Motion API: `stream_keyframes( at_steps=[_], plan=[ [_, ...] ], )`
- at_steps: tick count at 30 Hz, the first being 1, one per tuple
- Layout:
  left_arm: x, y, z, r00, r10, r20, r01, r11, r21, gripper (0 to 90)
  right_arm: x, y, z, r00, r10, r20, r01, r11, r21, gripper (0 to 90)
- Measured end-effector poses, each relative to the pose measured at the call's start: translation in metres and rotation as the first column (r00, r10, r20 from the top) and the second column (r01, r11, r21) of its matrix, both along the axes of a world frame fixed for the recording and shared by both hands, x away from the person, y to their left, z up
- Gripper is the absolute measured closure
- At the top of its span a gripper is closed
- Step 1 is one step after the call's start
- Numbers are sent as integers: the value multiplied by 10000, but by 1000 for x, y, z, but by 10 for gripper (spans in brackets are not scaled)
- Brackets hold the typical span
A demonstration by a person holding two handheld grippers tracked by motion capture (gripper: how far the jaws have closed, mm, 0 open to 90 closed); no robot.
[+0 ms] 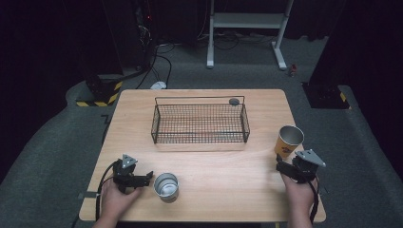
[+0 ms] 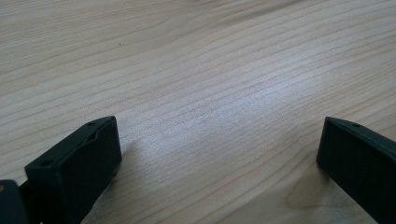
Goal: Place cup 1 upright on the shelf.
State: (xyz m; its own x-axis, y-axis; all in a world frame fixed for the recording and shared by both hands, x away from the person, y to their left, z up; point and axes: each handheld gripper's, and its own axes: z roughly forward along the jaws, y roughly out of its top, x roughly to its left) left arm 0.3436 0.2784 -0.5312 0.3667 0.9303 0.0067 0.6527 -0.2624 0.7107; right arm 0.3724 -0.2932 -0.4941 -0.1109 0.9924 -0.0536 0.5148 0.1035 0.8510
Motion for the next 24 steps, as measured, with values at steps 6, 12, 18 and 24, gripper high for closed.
stream_keyframes(
  at_steps=[6, 12, 18, 24],
  plan=[
    [0, 0, 0, 10000, 17, -1, -17, 10000, -17, 2, 10, -1, 2, 9999, 5, 147, -6, 10000, 30, 98],
    [0, 0, 0, 10000, 18, 4, -18, 10000, -18, 2, 19, -1, 3, 9993, -5, 370, -1, 9998, 188, 98],
    [0, 0, 0, 10000, 27, 3, -27, 10000, -20, 3, 28, 0, 4, 9987, -15, 518, 3, 9997, 247, 94],
    [0, 0, 0, 10000, 29, 3, -29, 10000, -19, 3, 37, 1, 6, 9980, -122, 615, 110, 9997, 195, 94]
  ],
)
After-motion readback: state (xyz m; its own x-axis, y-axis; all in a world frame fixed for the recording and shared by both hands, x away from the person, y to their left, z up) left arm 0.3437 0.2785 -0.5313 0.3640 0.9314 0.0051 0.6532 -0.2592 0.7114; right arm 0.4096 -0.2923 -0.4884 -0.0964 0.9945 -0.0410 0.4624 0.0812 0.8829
